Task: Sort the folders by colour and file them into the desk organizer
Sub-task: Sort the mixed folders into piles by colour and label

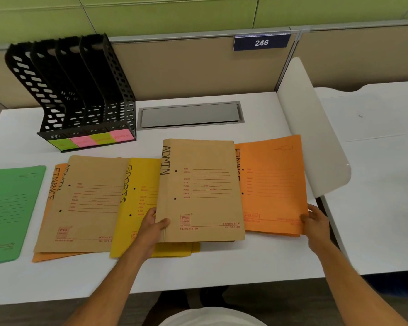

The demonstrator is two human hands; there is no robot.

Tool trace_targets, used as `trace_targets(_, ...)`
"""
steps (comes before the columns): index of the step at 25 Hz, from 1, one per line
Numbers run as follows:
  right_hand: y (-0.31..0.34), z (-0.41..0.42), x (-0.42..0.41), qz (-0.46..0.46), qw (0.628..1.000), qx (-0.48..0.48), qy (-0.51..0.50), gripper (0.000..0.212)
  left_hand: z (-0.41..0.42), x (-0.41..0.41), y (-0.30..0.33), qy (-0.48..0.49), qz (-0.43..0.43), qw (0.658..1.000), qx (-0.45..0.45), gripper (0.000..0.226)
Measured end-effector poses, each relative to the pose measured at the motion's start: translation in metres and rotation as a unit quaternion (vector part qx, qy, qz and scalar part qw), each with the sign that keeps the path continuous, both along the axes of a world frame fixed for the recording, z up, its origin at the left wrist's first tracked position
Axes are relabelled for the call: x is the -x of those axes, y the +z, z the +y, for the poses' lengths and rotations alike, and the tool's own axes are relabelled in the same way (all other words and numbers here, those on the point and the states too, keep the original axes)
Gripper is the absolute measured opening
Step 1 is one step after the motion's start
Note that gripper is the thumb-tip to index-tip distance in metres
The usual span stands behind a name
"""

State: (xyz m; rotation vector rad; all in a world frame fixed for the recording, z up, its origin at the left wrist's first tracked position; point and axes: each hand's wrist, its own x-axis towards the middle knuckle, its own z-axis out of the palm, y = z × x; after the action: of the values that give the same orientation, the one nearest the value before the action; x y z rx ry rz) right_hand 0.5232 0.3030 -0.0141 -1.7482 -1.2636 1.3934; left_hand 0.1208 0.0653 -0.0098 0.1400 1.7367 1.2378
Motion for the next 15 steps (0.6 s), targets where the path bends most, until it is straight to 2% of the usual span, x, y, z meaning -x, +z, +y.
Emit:
trace_targets(3, 0.007, 0.004, 0.011, 0.057, 0.996, 0.061, -0.029, 0.038, -0.003, 0.003, 0.006, 0.008, -0.008, 1.0, -0.021, 0.04)
trace_targets(6, 0.01, 0.004, 0.036, 0.091, 0.992, 0.084, -0.013, 0.04, -0.004, 0.007, 0.014, 0.014, -0.017, 0.999, -0.046, 0.04)
trace_targets(11, 0.011, -0.022, 0.095, 0.148, 0.982, 0.11, 0.027, 0.039, 0.001, 0.01, 0.026, 0.022, -0.025, 0.997, -0.076, 0.042)
trace_targets(15, 0.001, -0.058, 0.134, 0.155, 0.976, 0.131, 0.08, 0.031, 0.003, 0.007, 0.03, 0.025, -0.025, 0.996, -0.077, 0.043)
